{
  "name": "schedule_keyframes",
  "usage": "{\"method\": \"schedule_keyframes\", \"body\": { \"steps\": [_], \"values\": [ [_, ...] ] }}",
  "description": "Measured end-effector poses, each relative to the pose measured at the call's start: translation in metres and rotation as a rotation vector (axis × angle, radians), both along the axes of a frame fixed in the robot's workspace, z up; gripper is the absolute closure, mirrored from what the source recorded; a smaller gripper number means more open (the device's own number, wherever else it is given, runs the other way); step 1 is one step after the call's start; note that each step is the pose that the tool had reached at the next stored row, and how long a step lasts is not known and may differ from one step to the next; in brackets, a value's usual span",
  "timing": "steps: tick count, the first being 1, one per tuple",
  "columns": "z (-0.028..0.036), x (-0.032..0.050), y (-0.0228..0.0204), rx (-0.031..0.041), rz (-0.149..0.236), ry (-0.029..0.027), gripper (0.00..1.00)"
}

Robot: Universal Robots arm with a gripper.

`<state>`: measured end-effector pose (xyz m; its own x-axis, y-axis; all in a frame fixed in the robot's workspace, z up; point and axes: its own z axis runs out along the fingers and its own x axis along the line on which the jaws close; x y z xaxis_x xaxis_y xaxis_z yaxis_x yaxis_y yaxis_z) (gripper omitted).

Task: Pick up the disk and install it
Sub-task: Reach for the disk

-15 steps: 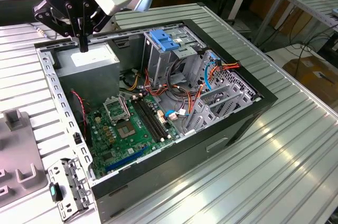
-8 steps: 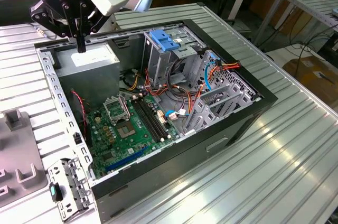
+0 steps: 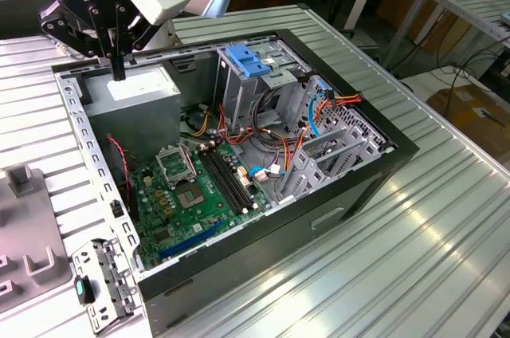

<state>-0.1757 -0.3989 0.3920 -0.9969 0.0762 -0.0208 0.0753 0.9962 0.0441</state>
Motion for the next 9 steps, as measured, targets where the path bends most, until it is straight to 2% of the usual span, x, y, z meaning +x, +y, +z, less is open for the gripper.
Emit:
{"method": "schedule_keyframes", "body": {
  "steps": [9],
  "values": [
    [-0.0002,-0.0051,0.0,0.0,0.0,0.0004,0.89]
  ]
}}
